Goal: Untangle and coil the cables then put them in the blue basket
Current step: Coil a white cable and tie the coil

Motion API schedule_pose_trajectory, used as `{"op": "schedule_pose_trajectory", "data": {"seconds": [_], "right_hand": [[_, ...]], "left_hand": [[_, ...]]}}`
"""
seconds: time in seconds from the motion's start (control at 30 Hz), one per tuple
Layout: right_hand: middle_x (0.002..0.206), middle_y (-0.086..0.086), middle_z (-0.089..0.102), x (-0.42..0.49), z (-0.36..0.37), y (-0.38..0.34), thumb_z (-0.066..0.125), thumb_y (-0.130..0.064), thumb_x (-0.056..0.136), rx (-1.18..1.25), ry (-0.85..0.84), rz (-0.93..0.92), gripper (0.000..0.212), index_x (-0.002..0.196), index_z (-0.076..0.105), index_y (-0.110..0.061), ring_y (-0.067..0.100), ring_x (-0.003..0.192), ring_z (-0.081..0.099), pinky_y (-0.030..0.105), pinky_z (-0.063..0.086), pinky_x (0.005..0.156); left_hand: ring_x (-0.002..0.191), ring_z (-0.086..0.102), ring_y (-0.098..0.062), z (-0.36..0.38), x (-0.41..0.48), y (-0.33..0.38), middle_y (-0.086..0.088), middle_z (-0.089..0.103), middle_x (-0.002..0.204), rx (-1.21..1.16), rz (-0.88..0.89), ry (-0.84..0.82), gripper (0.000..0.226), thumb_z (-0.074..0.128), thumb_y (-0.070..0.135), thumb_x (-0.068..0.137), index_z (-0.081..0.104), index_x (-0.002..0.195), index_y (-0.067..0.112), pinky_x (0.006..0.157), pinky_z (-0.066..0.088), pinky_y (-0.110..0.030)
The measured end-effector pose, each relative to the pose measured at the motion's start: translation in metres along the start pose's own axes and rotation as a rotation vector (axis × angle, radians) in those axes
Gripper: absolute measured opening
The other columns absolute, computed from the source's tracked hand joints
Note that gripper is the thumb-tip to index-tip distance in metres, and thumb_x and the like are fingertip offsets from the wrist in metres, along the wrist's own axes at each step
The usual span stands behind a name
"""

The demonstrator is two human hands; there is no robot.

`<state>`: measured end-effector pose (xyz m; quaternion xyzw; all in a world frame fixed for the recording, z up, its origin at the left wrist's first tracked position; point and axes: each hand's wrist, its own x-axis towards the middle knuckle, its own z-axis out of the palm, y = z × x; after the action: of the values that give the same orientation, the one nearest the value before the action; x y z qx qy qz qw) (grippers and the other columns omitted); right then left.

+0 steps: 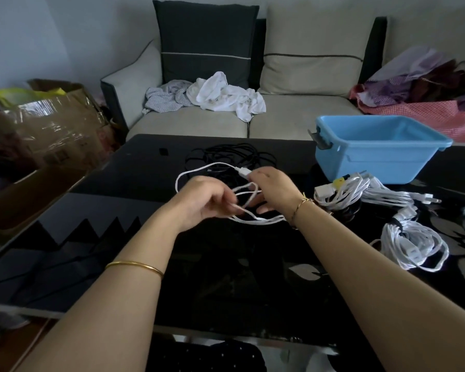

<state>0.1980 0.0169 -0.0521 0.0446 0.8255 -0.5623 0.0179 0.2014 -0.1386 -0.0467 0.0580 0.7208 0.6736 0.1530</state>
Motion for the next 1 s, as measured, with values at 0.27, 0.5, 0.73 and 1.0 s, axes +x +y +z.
{"op": "schedule_pose_trajectory", "data": {"seconds": [0.27, 0.5, 0.73, 1.0], "right_hand": [[0.063, 0.003, 0.067, -0.013, -0.021, 0.009, 0.056, -0.014, 0.087, -0.526, -0.536, 0.250, 0.012, 0.093, 0.065, -0.008, 0.008, 0.034, 0.032, 0.016, 0.028, 0.040], [0.065, 0.008, 0.065, -0.010, -0.024, 0.011, 0.052, -0.012, 0.089, -0.593, -0.298, 0.176, 0.015, 0.084, 0.064, -0.003, 0.013, 0.039, 0.038, 0.018, 0.030, 0.036], [0.062, 0.005, 0.065, -0.005, -0.012, 0.017, 0.052, -0.012, 0.089, -0.202, -0.090, 0.049, 0.013, 0.087, 0.062, -0.005, 0.007, 0.032, 0.042, 0.018, 0.036, 0.038], [0.077, 0.011, 0.065, -0.003, -0.009, -0.005, 0.041, -0.040, 0.098, 0.452, -0.062, 0.212, 0.037, 0.091, 0.053, -0.006, 0.022, 0.069, 0.063, 0.037, 0.054, 0.070]], "left_hand": [[0.072, 0.069, -0.026, 0.002, 0.001, -0.008, -0.015, 0.070, 0.069, 0.307, -0.241, -0.209, 0.036, 0.028, -0.011, 0.084, 0.057, 0.072, 0.006, 0.087, 0.051, -0.039], [0.125, 0.036, -0.037, -0.024, 0.030, -0.045, -0.018, 0.037, 0.137, 1.072, -0.217, 0.475, 0.043, 0.056, 0.022, 0.093, 0.044, 0.130, 0.003, 0.095, 0.040, -0.043], [0.110, 0.050, -0.033, -0.032, 0.027, -0.058, -0.016, 0.049, 0.121, 1.221, -0.286, 0.556, 0.026, 0.051, 0.011, 0.095, 0.050, 0.120, 0.004, 0.081, 0.044, -0.040], [0.071, 0.057, -0.013, 0.011, 0.012, 0.014, 0.003, 0.061, 0.075, 0.710, 0.209, 0.198, 0.011, 0.070, 0.013, 0.083, 0.060, 0.080, 0.018, 0.068, 0.045, -0.028]]}}
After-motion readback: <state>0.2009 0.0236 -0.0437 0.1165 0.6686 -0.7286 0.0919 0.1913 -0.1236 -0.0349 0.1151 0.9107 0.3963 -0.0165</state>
